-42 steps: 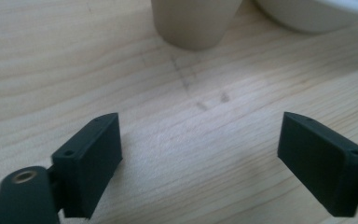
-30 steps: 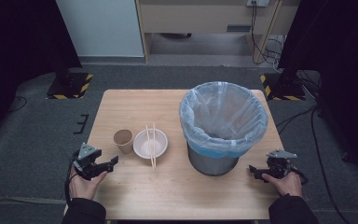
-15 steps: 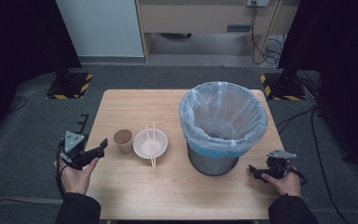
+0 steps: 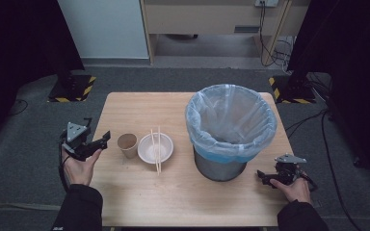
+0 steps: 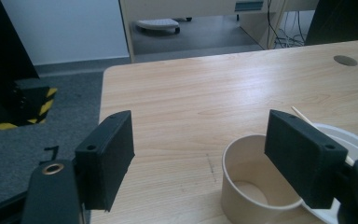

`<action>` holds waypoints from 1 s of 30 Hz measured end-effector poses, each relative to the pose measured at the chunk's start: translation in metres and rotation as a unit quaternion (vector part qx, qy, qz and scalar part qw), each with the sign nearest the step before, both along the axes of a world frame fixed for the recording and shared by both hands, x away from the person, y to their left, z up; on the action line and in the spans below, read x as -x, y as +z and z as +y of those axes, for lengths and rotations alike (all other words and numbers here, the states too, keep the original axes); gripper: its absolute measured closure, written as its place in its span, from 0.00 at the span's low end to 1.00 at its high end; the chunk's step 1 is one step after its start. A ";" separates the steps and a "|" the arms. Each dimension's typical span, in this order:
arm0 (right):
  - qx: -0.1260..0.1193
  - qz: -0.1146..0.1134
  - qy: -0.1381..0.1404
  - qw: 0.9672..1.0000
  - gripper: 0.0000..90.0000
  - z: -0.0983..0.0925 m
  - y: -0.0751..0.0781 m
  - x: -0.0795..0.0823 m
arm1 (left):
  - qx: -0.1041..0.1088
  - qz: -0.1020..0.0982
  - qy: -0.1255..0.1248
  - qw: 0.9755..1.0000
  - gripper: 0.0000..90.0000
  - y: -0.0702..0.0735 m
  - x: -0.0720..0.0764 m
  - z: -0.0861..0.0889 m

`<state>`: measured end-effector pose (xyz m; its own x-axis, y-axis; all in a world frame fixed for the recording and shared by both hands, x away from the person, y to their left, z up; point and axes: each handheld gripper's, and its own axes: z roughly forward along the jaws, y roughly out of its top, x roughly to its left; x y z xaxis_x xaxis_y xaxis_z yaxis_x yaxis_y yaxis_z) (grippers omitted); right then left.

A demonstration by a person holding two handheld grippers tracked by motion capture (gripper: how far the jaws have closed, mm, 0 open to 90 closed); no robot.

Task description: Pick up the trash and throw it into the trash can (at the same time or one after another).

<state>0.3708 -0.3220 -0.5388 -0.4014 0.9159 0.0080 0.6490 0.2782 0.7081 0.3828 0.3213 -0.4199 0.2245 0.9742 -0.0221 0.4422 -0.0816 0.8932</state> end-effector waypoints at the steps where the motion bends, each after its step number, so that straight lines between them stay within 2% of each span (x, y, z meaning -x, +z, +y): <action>1: 0.000 0.000 0.000 1.000 0.02 0.000 0.000 0.000 | 0.002 0.007 -0.002 1.000 0.29 -0.004 -0.005 -0.003; 4: 0.000 0.000 0.000 1.000 0.02 0.000 0.000 0.000 | -0.001 0.016 -0.006 1.000 0.31 -0.010 -0.011 -0.007; 9: 0.000 0.000 0.000 1.000 0.02 0.000 0.000 0.000 | -0.011 0.048 -0.013 0.999 0.38 -0.032 -0.024 -0.018; 12: 0.000 0.000 -0.001 1.000 0.02 0.000 0.000 0.000 | -0.010 0.058 -0.012 0.998 0.40 -0.038 -0.027 -0.019; 14: -0.001 0.000 -0.002 1.000 0.02 0.001 0.000 0.001 | 0.005 0.067 -0.009 0.998 0.42 -0.047 -0.030 -0.019; 16: -0.001 0.000 -0.001 1.000 0.02 0.001 0.000 0.001 | 0.006 0.072 -0.009 0.997 0.43 -0.050 -0.031 -0.019; 18: 0.001 -0.001 0.003 1.000 0.02 0.001 0.000 0.001 | 0.003 0.089 -0.009 0.996 0.47 -0.058 -0.033 -0.020; 19: 0.001 -0.001 0.003 1.000 0.02 0.001 0.000 0.001 | 0.003 0.089 -0.009 0.996 0.49 -0.058 -0.033 -0.020; 20: -0.001 0.000 0.003 1.000 0.02 0.002 0.000 0.002 | 0.004 0.102 -0.013 0.995 0.51 -0.061 -0.035 -0.021; 22: -0.001 0.000 0.004 1.000 0.02 0.002 0.000 0.002 | 0.009 0.107 -0.014 0.994 0.54 -0.062 -0.035 -0.021; 24: -0.001 0.000 0.004 1.000 0.02 0.002 0.000 0.002 | 0.011 0.110 -0.016 0.994 0.63 -0.062 -0.034 -0.022; 30: -0.001 0.000 0.005 1.000 0.02 0.002 0.000 0.002 | 0.019 0.121 -0.014 0.992 0.82 -0.062 -0.031 -0.021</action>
<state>0.3692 -0.3202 -0.5388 -0.4103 0.9119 0.0101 0.6468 0.2832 0.7082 0.4139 0.3006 -0.4820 0.2342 0.9652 -0.1159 0.6424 -0.0642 0.7637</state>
